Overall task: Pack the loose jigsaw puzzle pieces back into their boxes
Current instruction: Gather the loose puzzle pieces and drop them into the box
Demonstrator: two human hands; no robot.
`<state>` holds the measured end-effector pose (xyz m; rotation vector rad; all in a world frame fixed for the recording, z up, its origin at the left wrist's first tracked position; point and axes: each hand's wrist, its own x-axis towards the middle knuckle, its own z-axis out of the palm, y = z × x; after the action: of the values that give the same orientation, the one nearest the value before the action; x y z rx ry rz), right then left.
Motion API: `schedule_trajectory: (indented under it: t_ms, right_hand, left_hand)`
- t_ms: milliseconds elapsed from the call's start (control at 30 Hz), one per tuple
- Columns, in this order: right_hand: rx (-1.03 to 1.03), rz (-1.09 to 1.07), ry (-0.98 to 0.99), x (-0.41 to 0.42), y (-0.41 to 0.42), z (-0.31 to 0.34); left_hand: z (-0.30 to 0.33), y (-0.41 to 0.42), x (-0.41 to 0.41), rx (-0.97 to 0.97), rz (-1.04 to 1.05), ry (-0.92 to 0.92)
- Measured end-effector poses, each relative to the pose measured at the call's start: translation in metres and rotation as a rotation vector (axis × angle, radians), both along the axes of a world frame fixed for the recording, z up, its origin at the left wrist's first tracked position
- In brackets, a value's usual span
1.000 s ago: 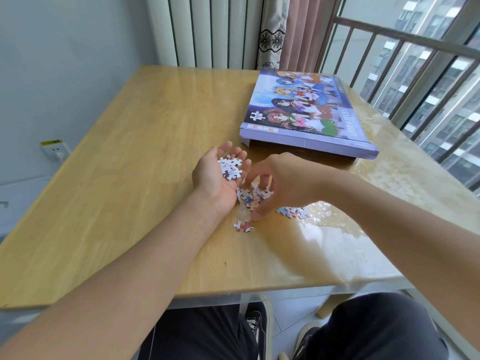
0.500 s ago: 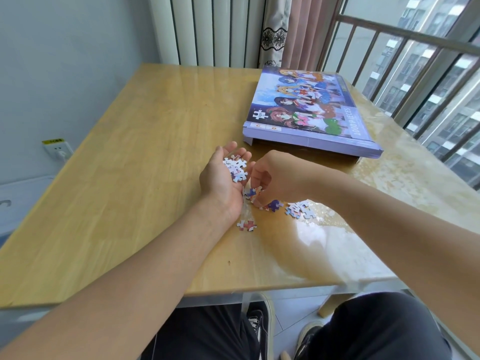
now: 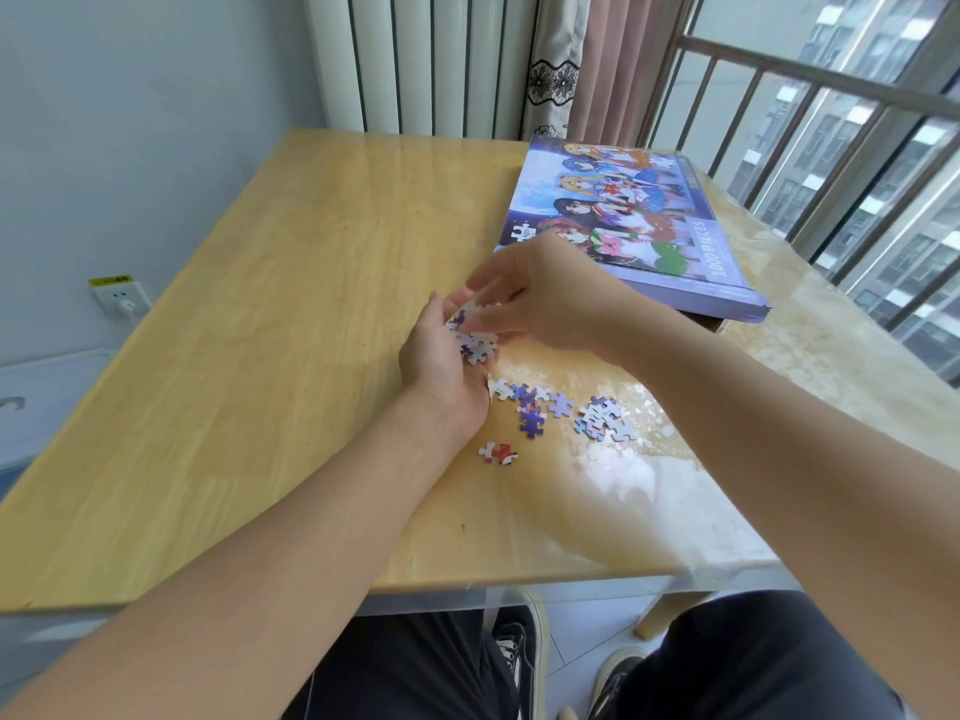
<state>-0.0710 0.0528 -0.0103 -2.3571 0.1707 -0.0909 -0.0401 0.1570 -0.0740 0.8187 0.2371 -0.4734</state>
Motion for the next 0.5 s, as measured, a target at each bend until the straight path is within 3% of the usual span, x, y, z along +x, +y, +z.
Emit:
schedule_trajectory:
  t_ms: [100, 233, 500]
  right_hand:
    - [-0.255, 0.022, -0.181, -0.013, -0.006, 0.009]
    - [-0.404, 0.138, 0.139, -0.036, -0.012, -0.009]
    - [-0.273, 0.097, 0.003, -0.033, -0.003, -0.035]
  left_hand:
    - [0.001, 0.000, 0.001, -0.045, 0.017, 0.052]
    - [0.001, -0.002, 0.002, -0.078, 0.031, 0.057]
    - [-0.001, -0.003, 0.004, -0.100, 0.024, 0.031]
